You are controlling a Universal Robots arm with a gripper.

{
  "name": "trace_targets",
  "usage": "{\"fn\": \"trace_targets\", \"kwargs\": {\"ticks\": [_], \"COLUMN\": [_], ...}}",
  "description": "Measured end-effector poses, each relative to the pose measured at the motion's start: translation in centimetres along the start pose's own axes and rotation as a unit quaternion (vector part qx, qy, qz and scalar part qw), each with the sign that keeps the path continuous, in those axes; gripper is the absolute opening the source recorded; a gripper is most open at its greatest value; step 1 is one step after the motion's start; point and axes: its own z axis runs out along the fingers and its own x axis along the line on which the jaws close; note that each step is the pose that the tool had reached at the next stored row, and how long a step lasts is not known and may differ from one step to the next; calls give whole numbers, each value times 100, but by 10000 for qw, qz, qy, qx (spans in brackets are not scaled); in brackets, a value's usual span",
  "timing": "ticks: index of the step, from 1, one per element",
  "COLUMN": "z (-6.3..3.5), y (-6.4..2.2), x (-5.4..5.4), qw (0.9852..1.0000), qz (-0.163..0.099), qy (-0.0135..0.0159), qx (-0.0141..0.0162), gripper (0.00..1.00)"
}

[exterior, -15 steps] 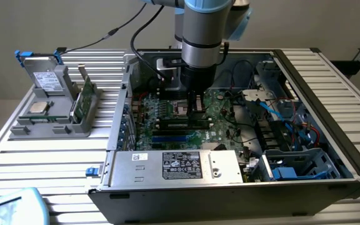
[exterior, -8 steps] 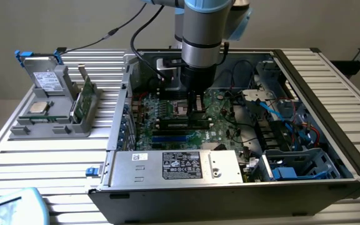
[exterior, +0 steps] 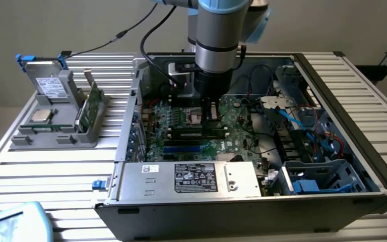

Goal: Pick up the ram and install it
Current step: 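Press down the ram until it locks into place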

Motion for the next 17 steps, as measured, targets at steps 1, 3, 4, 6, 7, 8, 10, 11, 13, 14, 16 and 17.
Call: {"fn": "trace_targets", "kwargs": {"ticks": [1, 3, 4, 6, 7, 8, 10, 11, 13, 14, 16, 17], "z": [0, -1, -1, -1, -1, -2, -4, -4, -4, -4, -4, -3], "y": [0, 0, 0, 0, 0, -5, -43, -78, -130, -145, -148, -149], "x": [0, 0, 0, 0, 0, 0, 2, 3, 5, 6, 6, 5], "qw": [10000, 10000, 10000, 10000, 10000, 10000, 10000, 10000, 10000, 10000, 10000, 10000], "qz": [0, 0, 0, 0, 0, -1, 0, 0, 0, 0, 0, 1], "qy": [0, 0, 0, 0, 0, 0, 1, 1, 0, 0, 0, 0], "qx": [0, 0, 0, 0, 0, 0, 0, -1, 0, 0, 0, 0], "gripper": [34, 25, 19, 13, 13, 11, 11, 11, 11, 11, 11, 11]}}
